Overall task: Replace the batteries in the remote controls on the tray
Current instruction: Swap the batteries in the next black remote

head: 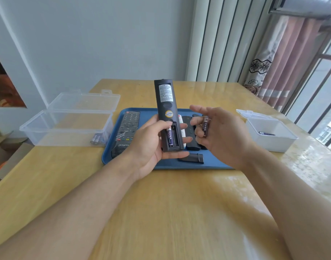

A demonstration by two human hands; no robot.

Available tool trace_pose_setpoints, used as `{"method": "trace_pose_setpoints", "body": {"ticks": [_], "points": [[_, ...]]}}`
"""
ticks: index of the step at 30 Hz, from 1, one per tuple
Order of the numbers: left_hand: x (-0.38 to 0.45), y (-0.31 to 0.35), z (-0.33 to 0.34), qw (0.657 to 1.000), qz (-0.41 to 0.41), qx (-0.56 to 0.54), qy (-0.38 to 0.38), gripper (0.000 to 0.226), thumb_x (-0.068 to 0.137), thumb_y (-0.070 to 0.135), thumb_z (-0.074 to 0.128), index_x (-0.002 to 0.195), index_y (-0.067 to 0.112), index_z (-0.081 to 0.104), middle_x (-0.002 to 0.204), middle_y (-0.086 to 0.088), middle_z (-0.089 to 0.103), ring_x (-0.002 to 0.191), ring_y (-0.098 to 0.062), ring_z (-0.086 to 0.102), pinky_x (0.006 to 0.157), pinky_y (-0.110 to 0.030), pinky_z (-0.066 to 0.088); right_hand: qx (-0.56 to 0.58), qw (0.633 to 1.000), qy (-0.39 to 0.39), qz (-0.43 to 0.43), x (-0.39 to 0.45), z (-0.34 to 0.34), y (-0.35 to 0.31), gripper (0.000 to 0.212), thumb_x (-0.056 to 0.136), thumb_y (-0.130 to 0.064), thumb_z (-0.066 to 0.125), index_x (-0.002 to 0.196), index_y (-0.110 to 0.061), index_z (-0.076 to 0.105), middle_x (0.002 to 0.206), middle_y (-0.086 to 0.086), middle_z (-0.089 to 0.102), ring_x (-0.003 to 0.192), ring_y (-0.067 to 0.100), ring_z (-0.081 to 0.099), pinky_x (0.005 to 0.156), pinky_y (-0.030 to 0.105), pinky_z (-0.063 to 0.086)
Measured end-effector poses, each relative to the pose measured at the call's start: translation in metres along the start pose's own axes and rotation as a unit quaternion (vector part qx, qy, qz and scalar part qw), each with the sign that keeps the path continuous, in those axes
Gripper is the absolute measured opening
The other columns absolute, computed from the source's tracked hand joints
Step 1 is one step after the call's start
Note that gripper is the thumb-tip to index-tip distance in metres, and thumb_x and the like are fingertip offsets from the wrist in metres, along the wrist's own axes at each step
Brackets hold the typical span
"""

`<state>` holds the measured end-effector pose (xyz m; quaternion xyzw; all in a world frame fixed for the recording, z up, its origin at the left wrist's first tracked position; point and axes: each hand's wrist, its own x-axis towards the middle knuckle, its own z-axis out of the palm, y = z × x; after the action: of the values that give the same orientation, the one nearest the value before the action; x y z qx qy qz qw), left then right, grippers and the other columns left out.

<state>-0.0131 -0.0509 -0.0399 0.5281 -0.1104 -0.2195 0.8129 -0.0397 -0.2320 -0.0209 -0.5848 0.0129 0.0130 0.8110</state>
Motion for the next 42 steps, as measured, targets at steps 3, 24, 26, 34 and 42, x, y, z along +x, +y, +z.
{"method": "trace_pose_setpoints", "body": {"ticks": [3, 24, 26, 34, 42], "points": [[0.001, 0.000, -0.002, 1.000, 0.010, -0.009, 0.008, 0.029, 0.107, 0.014, 0.041, 0.129, 0.018, 0.059, 0.122, -0.013, 0.073, 0.101, -0.036, 0.074, 0.070, -0.050, 0.062, 0.068, 0.997, -0.039, 0.027, -0.002, 0.000, -0.005, 0.042, 0.099, -0.025, 0.038, 0.132, -0.008, 0.058, 0.092, 0.010, 0.064, 0.068, 0.019, 0.050, 0.061, 0.026, 0.045], [0.008, -0.005, -0.004, 0.997, 0.055, 0.004, 0.052, 0.028, 0.108, 0.010, 0.042, 0.134, 0.011, 0.054, 0.118, -0.011, 0.073, 0.105, -0.035, 0.073, 0.082, -0.058, 0.060, -0.097, 0.991, -0.059, -0.074, -0.007, 0.004, 0.000, 0.003, 0.100, -0.008, 0.053, 0.100, -0.011, 0.052, 0.121, 0.007, 0.073, 0.091, 0.019, 0.069, 0.070, 0.020, 0.051], [0.009, -0.004, -0.005, 0.996, 0.059, 0.019, 0.057, 0.029, 0.107, 0.010, 0.044, 0.134, 0.014, 0.055, 0.119, -0.010, 0.074, 0.105, -0.034, 0.073, 0.087, -0.054, 0.059, -0.134, 0.984, -0.050, -0.106, -0.008, 0.006, 0.002, 0.007, 0.093, -0.015, 0.063, 0.097, -0.011, 0.058, 0.113, 0.002, 0.075, 0.095, 0.013, 0.070, 0.076, 0.018, 0.052], [0.010, -0.004, -0.006, 0.994, 0.065, 0.057, 0.067, 0.026, 0.106, 0.013, 0.050, 0.131, 0.017, 0.056, 0.116, -0.005, 0.076, 0.099, -0.025, 0.075, 0.083, -0.045, 0.060, -0.157, 0.970, -0.009, -0.185, -0.006, 0.005, 0.007, 0.025, 0.073, -0.011, 0.079, 0.094, -0.011, 0.066, 0.081, 0.002, 0.075, 0.083, 0.017, 0.073, 0.083, 0.026, 0.056], [0.009, -0.005, -0.004, 0.995, 0.073, 0.037, 0.048, 0.027, 0.102, 0.011, 0.057, 0.129, 0.016, 0.058, 0.118, -0.012, 0.075, 0.100, -0.028, 0.072, 0.092, -0.053, 0.058, -0.272, 0.927, 0.073, -0.247, -0.009, 0.014, 0.023, 0.019, 0.074, -0.008, 0.087, 0.080, -0.013, 0.070, 0.085, -0.001, 0.079, 0.081, 0.019, 0.075, 0.078, 0.037, 0.061]]}}
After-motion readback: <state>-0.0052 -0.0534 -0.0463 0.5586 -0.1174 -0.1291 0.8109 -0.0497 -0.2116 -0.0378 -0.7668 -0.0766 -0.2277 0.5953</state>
